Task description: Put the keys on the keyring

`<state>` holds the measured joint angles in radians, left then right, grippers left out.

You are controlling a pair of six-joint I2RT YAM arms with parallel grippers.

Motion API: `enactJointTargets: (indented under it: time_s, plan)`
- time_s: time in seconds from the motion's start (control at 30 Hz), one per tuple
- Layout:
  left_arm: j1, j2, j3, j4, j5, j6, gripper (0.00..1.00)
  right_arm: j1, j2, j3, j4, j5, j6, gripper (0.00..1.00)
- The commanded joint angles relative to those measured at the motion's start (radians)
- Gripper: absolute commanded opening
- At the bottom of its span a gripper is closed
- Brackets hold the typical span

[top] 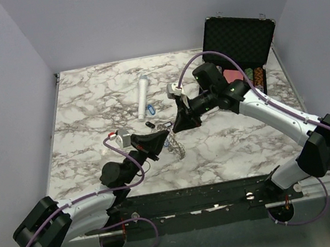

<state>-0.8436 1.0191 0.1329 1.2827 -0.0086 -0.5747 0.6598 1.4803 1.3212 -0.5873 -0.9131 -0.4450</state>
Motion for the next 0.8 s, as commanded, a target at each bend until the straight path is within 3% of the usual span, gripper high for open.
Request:
enactJointTargets:
  time_s: [0.0, 0.17, 0.77]
  plan:
    - [-0.009, -0.028, 0.039, 0.141, -0.044, -0.019, 0.00, 0.008, 0.014, 0.038, 0.000, -0.006, -0.006, 0.06]
    - [-0.015, -0.037, 0.043, 0.133, -0.067, -0.034, 0.00, 0.006, 0.017, 0.050, 0.004, 0.000, 0.006, 0.01]
    - [-0.043, -0.013, 0.057, 0.155, -0.188, -0.065, 0.00, 0.083, 0.040, 0.082, 0.024, 0.086, 0.008, 0.00]
